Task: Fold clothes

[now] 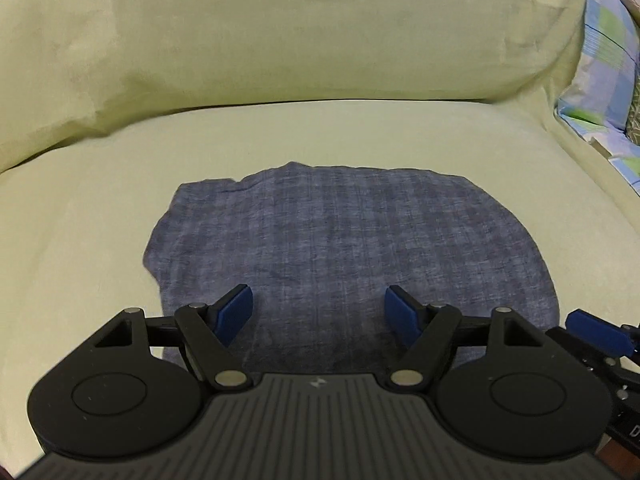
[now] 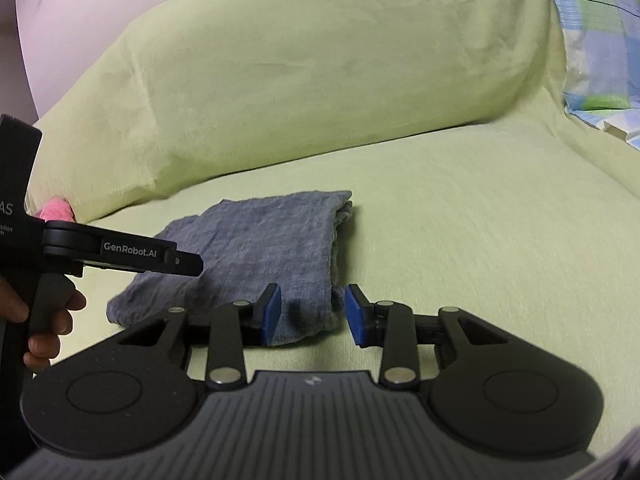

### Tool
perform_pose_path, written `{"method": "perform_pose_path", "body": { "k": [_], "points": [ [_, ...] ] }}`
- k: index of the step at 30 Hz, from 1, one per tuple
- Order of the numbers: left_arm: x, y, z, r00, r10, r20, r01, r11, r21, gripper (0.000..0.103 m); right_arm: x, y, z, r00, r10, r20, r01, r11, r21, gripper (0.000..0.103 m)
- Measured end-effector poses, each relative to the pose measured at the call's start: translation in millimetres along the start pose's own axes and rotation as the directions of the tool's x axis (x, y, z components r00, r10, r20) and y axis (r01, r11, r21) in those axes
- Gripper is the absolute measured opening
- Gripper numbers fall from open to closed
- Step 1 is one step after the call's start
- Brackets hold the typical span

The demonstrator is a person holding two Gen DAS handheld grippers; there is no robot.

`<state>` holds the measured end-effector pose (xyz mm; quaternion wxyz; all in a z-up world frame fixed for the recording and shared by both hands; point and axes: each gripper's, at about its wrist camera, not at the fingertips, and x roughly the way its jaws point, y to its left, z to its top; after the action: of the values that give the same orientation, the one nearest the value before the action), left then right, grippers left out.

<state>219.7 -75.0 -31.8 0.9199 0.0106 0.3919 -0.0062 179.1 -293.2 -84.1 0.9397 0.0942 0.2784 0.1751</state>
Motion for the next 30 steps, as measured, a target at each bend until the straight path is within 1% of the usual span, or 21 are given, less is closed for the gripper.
{"method": "perform_pose_path", "body": {
  "k": [2, 4, 7, 11, 14, 18, 19, 20, 22, 23, 25, 28, 30],
  "points": [
    [1.5, -4.0, 3.3, 1.0, -0.003, 0.006, 0.003, 1.0, 0.012, 0.074, -0.7, -2.5, 0.3, 1.0, 0.001, 0.005, -0.001, 1.0, -0.013, 0.031],
    [3.6, -6.9, 8.2, 1.0, -0.02, 0.005, 0.02, 1.0, 0.006, 0.074, -0.5, -2.7, 1.5, 1.0, 0.006, 0.009, -0.006, 1.0, -0.01, 0.031],
    [6.5, -5.2, 10.6, 0.999, -0.033, 0.003, 0.033, 0.999, -0.008, 0.074, 3.8, -3.9, 1.0, 1.0, 0.014, -0.001, -0.014, 1.0, -0.017, 0.031],
    [4.5, -8.1, 17.2, 0.998, -0.055, 0.019, 0.055, 0.998, -0.002, 0.074, 7.3, -0.9, 0.0, 0.999, 0.031, -0.018, -0.032, 0.998, -0.045, 0.031],
    [4.5, -18.6, 24.9, 0.996, -0.076, 0.039, 0.075, 0.996, 0.038, 0.074, 9.5, -0.7, -1.2, 0.999, 0.035, -0.035, -0.037, 0.999, -0.038, 0.027],
    [13.3, -36.7, 34.1, 0.995, -0.084, 0.048, 0.079, 0.992, 0.101, 0.074, 10.7, -1.9, -1.7, 0.998, 0.047, -0.029, -0.048, 0.999, -0.024, 0.026],
    [15.9, -40.2, 35.8, 0.995, -0.087, 0.048, 0.081, 0.991, 0.109, 0.074, 11.3, -1.8, -1.7, 0.998, 0.049, -0.027, -0.05, 0.998, -0.024, 0.025],
    [18.0, -42.9, 37.2, 0.995, -0.09, 0.049, 0.083, 0.99, 0.115, 0.074, 12.6, -1.1, -1.7, 0.998, 0.058, -0.027, -0.059, 0.998, -0.031, 0.02],
    [25.5, -49.8, 40.3, 0.994, -0.099, 0.052, 0.092, 0.988, 0.123, 0.074, 13.8, 0.8, -1.9, 0.998, 0.061, -0.029, -0.062, 0.997, -0.052, 0.014],
    [30.1, -52.8, 41.2, 0.994, -0.097, 0.053, 0.09, 0.988, 0.127, 0.074, 14.3, 1.5, -2.1, 0.997, 0.064, -0.04, -0.066, 0.996, -0.061, 0.011],
    [36.6, -56.2, 41.5, 0.995, -0.082, 0.054, 0.074, 0.988, 0.133, 0.074, 12.5, 0.1, -1.4, 0.996, 0.079, -0.049, -0.081, 0.996, -0.044, 0.01],
    [61.6, -63.2, 37.7, 0.999, -0.001, 0.051, -0.007, 0.988, 0.154, 0.074, 12.4, -5.3, -1.6, 0.993, 0.096, -0.072, -0.096, 0.995, 0.002, 0.009],
    [73.5, -61.3, 34.4, 0.998, 0.025, 0.054, -0.032, 0.99, 0.135, 0.078, 15.9, -13.0, -3.3, 0.986, 0.116, -0.117, -0.109, 0.992, 0.064, 0.009]
  ]
}}
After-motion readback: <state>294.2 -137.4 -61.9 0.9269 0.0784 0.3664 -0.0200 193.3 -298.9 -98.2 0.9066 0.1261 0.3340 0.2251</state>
